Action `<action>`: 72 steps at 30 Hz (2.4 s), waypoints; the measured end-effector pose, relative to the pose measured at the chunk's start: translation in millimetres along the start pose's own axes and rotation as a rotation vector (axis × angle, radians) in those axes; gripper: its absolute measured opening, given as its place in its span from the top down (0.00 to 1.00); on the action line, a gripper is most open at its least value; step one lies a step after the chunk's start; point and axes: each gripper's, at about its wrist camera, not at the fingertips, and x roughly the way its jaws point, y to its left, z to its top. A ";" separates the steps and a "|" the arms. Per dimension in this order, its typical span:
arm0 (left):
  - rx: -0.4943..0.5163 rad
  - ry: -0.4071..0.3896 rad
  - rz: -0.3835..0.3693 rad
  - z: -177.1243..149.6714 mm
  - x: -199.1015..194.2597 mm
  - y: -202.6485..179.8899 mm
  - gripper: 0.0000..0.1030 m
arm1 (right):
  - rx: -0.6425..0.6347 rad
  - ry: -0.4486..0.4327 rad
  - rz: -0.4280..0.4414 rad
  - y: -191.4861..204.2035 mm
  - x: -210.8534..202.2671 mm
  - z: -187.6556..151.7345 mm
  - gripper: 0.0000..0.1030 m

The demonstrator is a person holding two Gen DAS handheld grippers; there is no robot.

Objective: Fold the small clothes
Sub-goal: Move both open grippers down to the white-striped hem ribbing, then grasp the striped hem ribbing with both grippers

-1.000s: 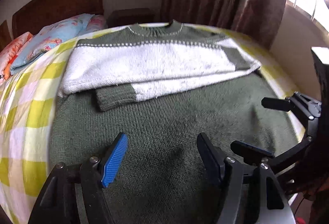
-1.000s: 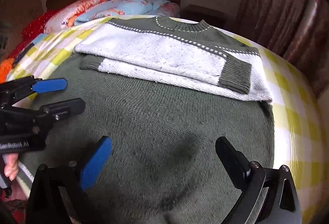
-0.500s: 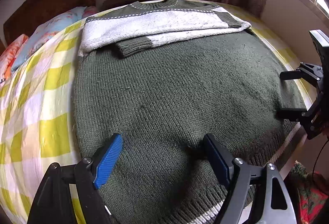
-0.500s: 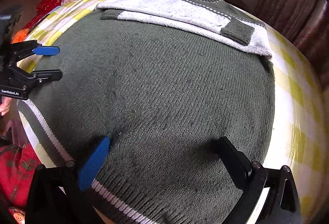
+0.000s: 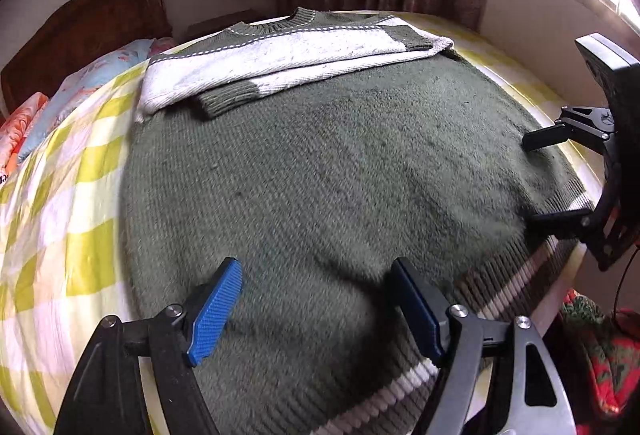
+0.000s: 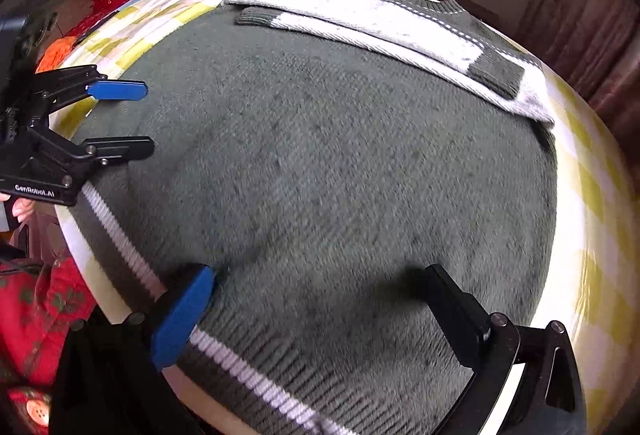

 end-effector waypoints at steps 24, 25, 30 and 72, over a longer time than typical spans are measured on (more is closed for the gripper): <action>-0.038 -0.042 0.034 -38.6 -26.7 -5.5 0.21 | 0.015 -0.051 -0.004 10.5 -8.6 -29.8 0.00; -0.051 -0.040 0.030 -41.6 -29.8 -4.9 0.21 | 0.024 -0.047 -0.010 8.8 -11.0 -33.6 0.00; -0.073 -0.083 -0.007 -31.7 -35.7 -12.1 0.25 | 0.051 -0.102 -0.010 23.8 -25.6 -39.7 0.00; -0.473 -0.109 -0.262 -91.1 -84.0 100.2 0.22 | 0.536 -0.137 0.105 -75.9 -73.0 -128.4 0.00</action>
